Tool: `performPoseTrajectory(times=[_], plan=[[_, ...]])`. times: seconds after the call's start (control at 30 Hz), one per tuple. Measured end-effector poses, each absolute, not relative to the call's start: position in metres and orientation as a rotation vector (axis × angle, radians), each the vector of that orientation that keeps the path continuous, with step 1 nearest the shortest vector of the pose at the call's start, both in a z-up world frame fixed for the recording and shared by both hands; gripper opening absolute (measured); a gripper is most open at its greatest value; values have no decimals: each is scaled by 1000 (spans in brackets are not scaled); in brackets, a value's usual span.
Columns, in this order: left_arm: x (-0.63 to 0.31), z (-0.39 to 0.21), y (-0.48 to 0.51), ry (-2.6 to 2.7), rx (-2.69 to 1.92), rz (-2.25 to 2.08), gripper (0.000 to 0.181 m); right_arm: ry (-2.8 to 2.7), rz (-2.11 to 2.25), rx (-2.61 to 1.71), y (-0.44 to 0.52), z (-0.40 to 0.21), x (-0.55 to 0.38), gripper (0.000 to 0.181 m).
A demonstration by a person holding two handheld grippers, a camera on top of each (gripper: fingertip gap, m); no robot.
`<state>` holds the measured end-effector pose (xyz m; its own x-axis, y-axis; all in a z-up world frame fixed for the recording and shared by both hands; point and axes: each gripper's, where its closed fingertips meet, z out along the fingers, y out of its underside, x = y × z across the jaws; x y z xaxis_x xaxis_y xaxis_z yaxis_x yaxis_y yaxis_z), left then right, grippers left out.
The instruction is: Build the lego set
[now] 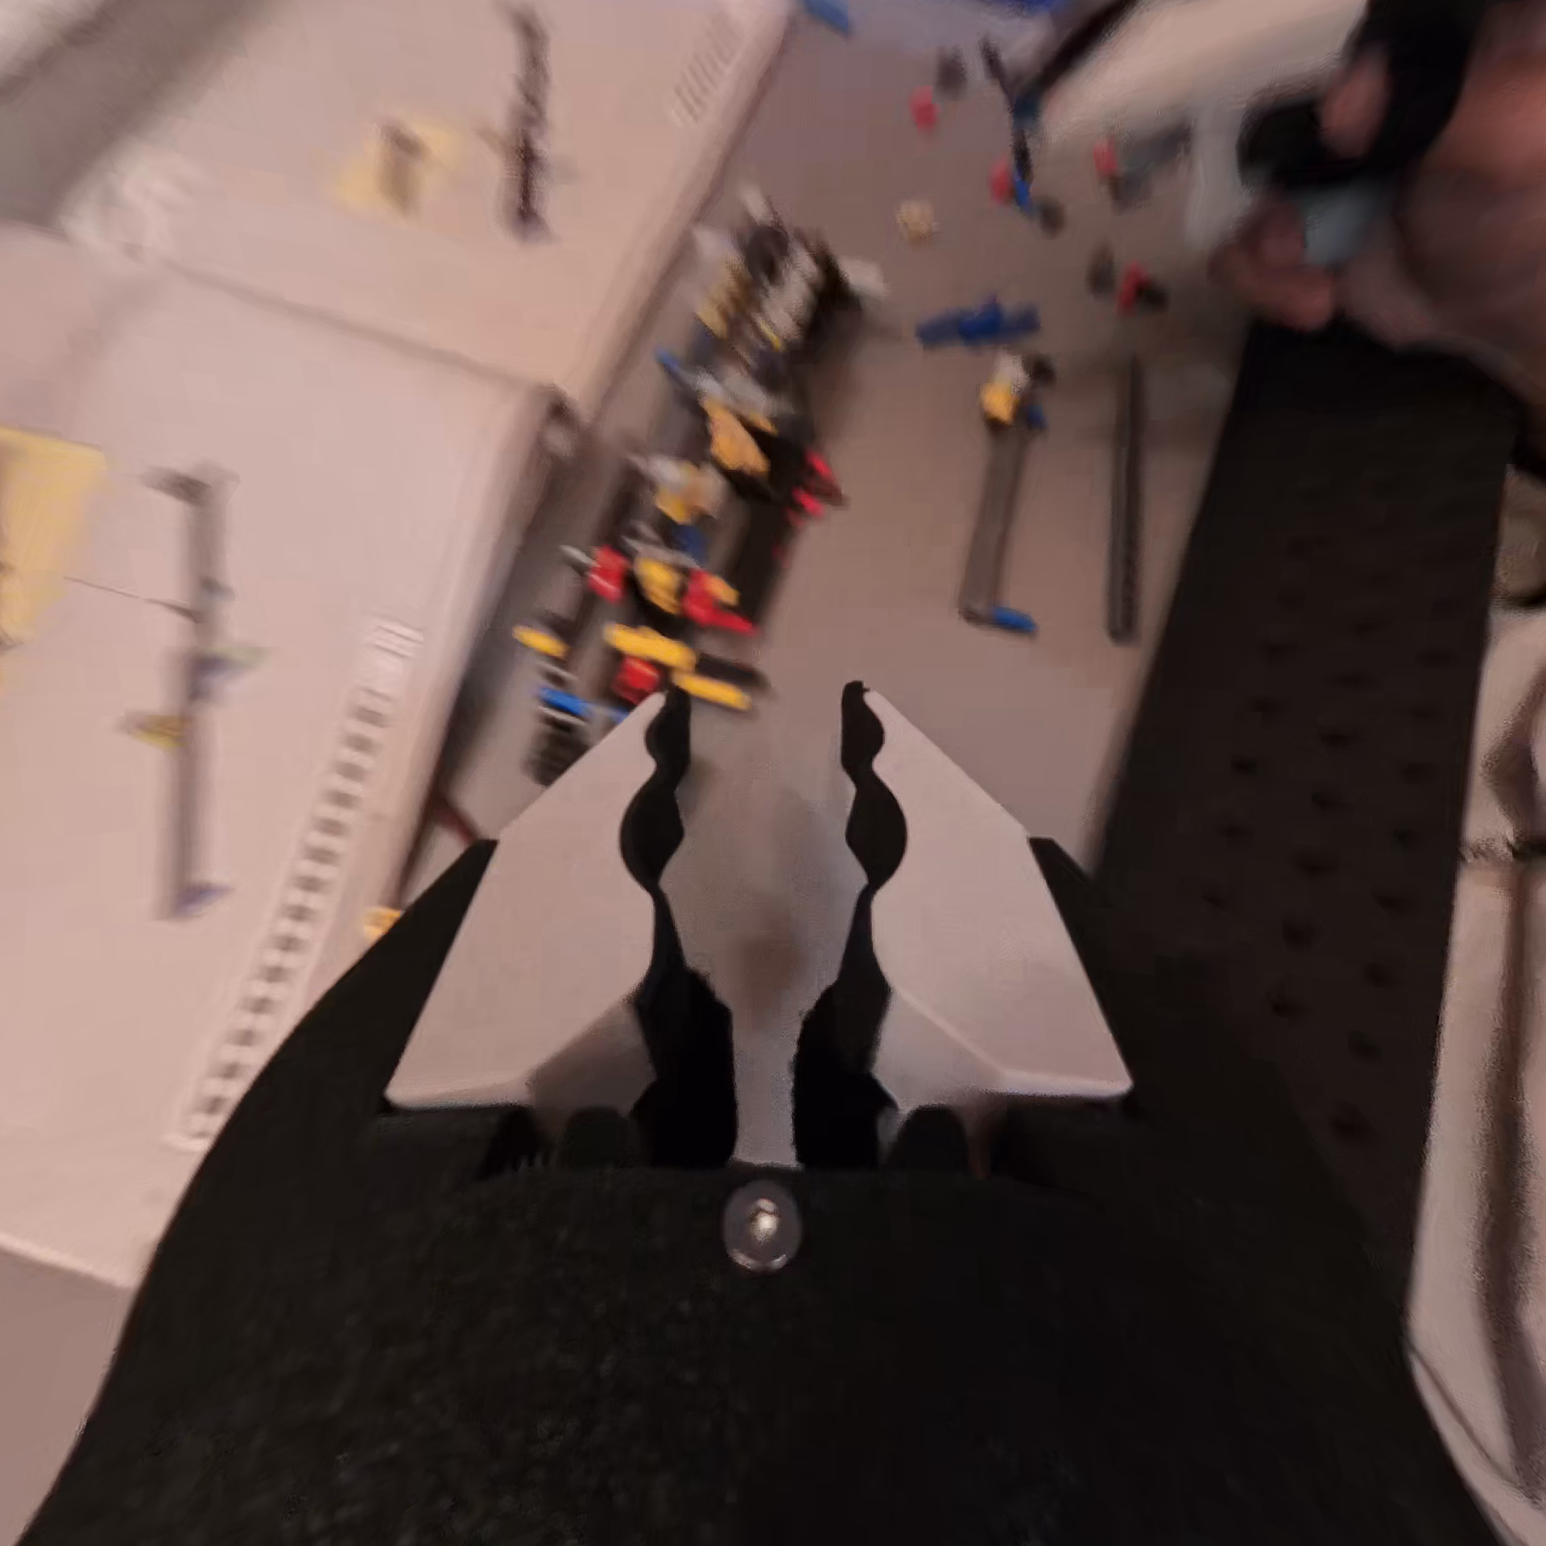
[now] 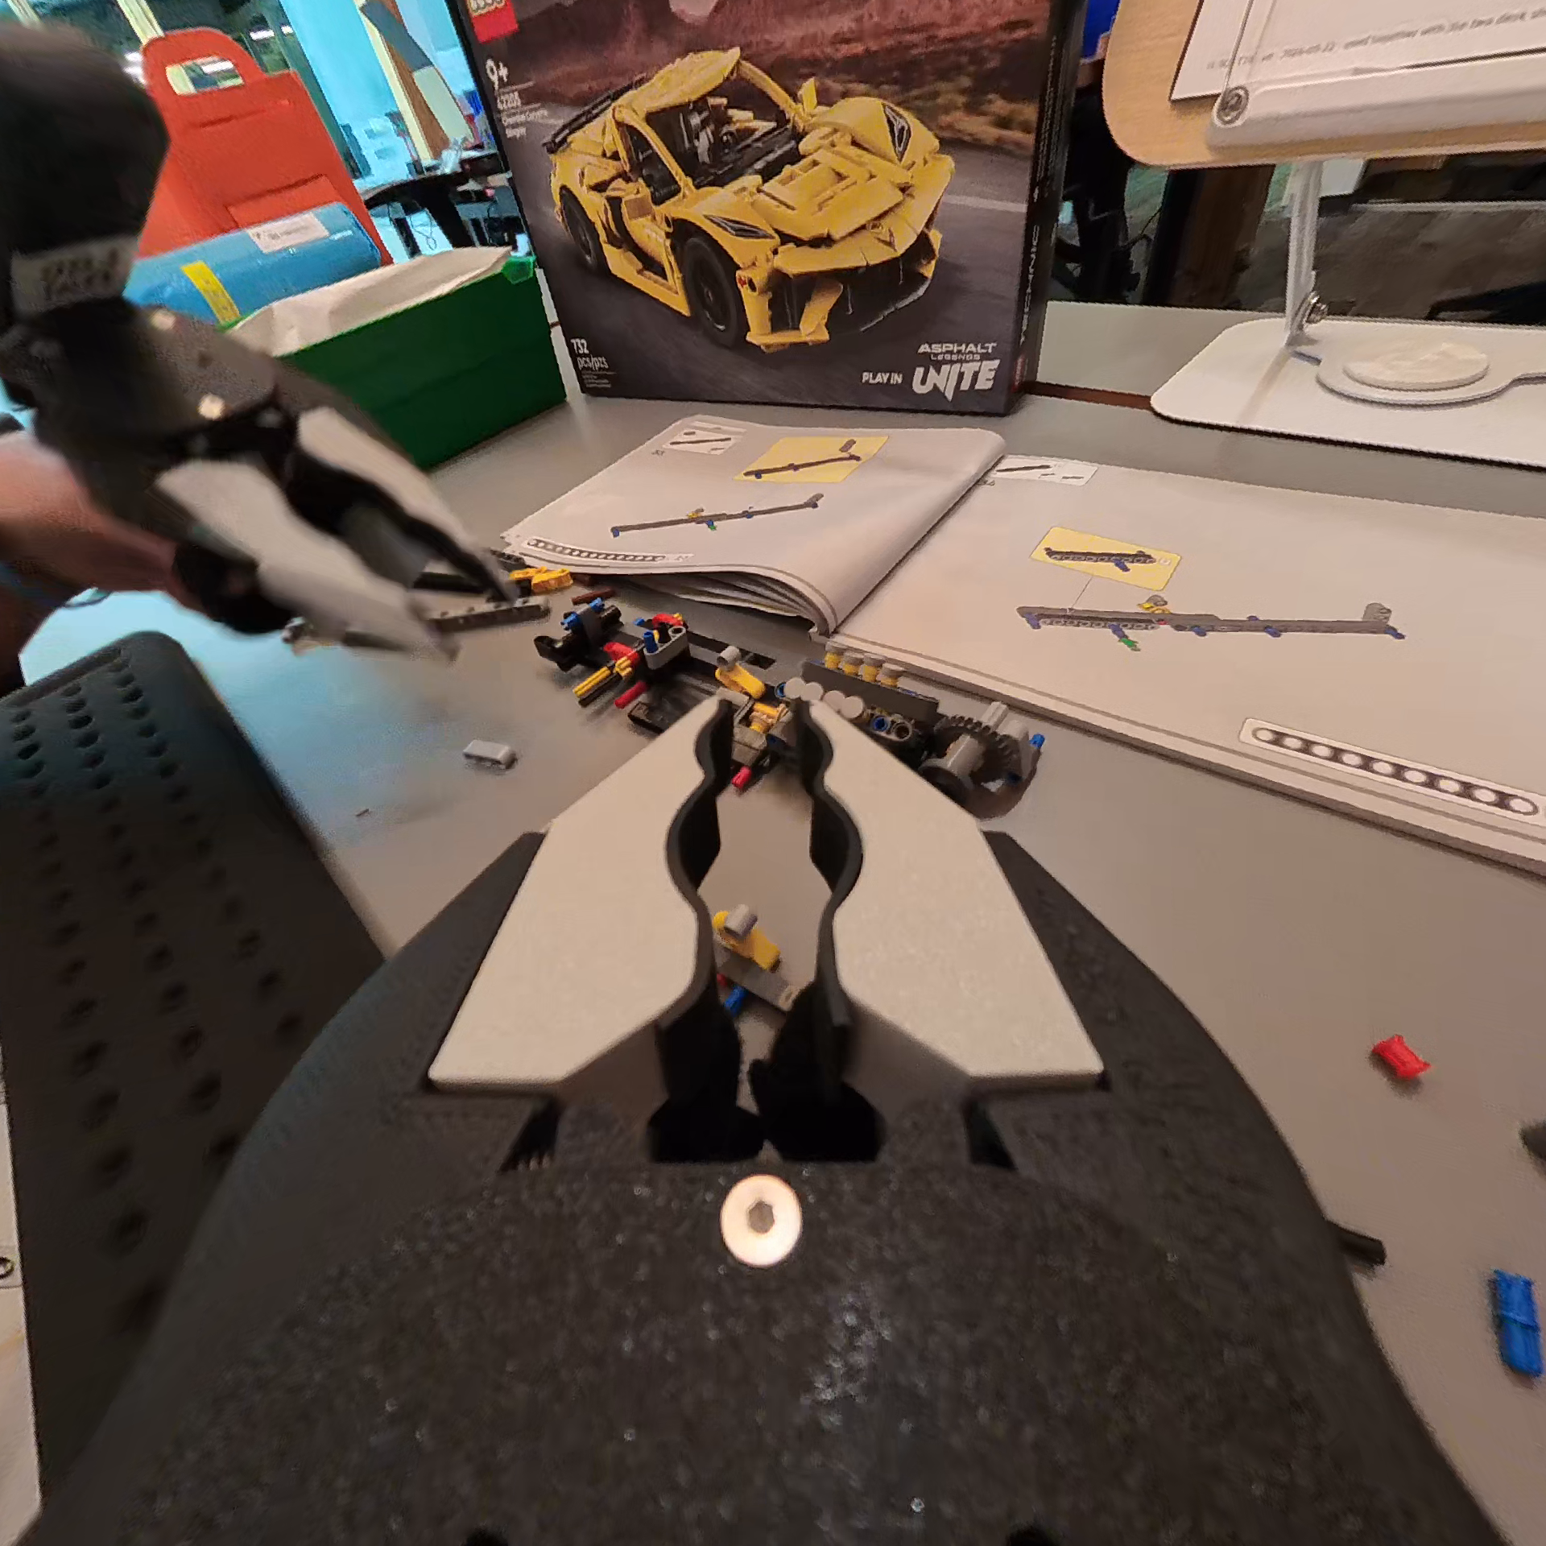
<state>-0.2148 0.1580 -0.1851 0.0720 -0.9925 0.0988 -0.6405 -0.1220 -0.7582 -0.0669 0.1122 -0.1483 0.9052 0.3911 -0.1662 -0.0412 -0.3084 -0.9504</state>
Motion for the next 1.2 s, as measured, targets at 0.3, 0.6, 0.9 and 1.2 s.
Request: performPoseTrajectory(times=[0.3, 0.6, 0.9, 1.2], plan=[[-216, -179, 384, 959, -2006, -526, 34, -327, 407, -1853, 115, -153, -75, 13], [-235, -188, 345, 1041, -2037, -784, 29, -326, 397, -1872, 115, -158, -75, 13], [-248, -198, 368, 957, -2056, -562, 26, -315, 404, -1896, 117, -162, -74, 13], [-229, -188, 352, 1032, -1985, -586, 26, -317, 440, -1931, 112, -163, -71, 15]])
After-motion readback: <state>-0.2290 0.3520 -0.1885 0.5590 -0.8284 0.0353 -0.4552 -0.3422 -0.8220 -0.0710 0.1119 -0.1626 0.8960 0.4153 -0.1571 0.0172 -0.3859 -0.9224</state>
